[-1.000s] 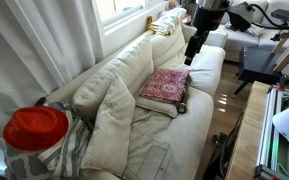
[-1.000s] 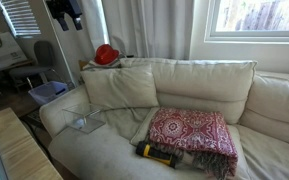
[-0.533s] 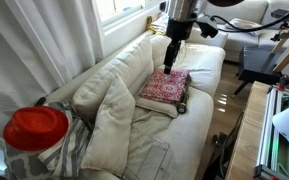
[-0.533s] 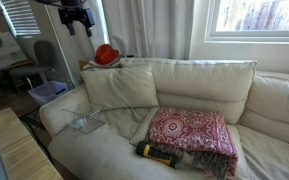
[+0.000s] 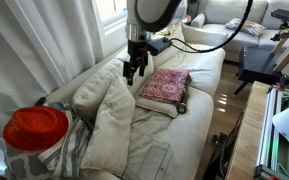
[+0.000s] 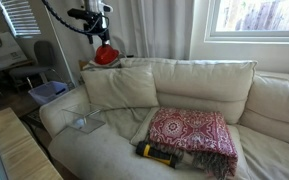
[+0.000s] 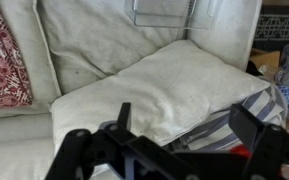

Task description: Pick up the pillow on the far left corner side of the couch and put it on the red patterned blanket

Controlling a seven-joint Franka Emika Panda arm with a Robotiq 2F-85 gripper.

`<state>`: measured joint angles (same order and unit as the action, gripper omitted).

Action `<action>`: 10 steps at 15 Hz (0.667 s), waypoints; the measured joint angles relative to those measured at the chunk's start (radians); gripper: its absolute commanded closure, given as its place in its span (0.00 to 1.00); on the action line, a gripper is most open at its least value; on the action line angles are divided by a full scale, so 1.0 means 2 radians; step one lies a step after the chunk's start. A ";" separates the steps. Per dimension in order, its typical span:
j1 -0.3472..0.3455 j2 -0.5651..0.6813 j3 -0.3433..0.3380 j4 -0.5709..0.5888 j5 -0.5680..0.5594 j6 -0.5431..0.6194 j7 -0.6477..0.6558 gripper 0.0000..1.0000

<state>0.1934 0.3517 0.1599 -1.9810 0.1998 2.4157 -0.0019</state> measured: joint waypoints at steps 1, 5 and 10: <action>0.001 0.029 0.000 0.030 0.000 0.000 0.022 0.00; 0.011 0.138 -0.001 0.148 0.000 0.001 0.091 0.00; 0.019 0.203 -0.001 0.226 0.000 0.001 0.099 0.00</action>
<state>0.2319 0.7579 0.1580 -1.5291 0.2000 2.4179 0.1957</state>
